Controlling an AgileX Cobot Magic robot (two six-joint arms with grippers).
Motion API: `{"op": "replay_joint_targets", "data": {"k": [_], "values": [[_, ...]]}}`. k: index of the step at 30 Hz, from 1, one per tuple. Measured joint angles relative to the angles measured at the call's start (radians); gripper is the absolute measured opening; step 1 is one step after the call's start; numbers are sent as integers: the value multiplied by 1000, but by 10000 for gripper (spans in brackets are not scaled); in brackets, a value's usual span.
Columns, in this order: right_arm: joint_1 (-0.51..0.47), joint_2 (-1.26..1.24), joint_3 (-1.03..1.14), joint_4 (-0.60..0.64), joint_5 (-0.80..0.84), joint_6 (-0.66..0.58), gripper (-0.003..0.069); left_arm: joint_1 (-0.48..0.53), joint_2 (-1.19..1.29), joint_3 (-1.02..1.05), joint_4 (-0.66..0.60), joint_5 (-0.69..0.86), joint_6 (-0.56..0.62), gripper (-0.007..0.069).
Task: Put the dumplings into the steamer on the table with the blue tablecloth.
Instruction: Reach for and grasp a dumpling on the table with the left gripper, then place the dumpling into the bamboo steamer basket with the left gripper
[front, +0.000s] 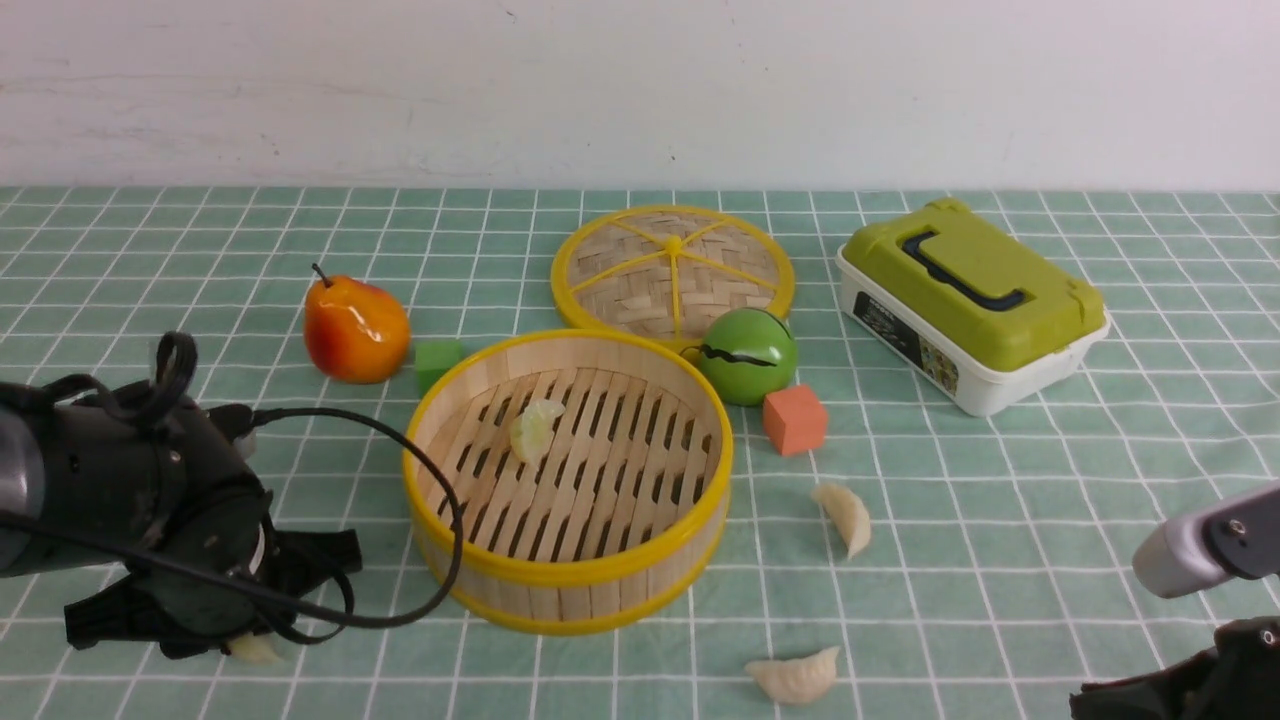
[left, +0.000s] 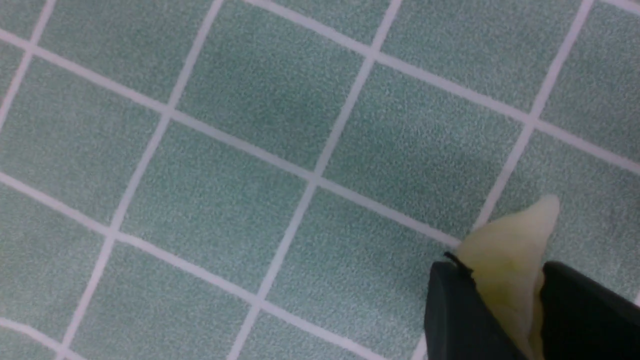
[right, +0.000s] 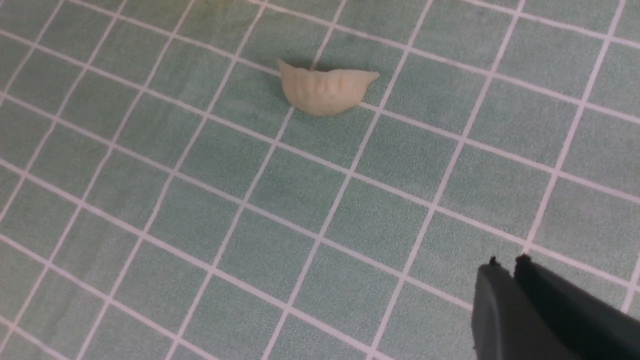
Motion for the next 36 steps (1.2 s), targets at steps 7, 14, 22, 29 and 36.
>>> {"op": "replay_joint_targets", "data": {"k": [7,14,22,29,36], "values": [[0,0,0,0,0,0,46,-4,-5,-43,-103,23,152,190],[0,0,0,0,0,0,54,-67,-106,-281,-357,107,485,190],[0,0,0,1,-6,0,62,-184,92,-673,-537,154,789,188],[0,0,0,0,-6,0,63,-190,354,-813,-536,164,802,188],[0,0,0,-8,-6,0,63,-195,429,-855,-534,186,803,227]]}}
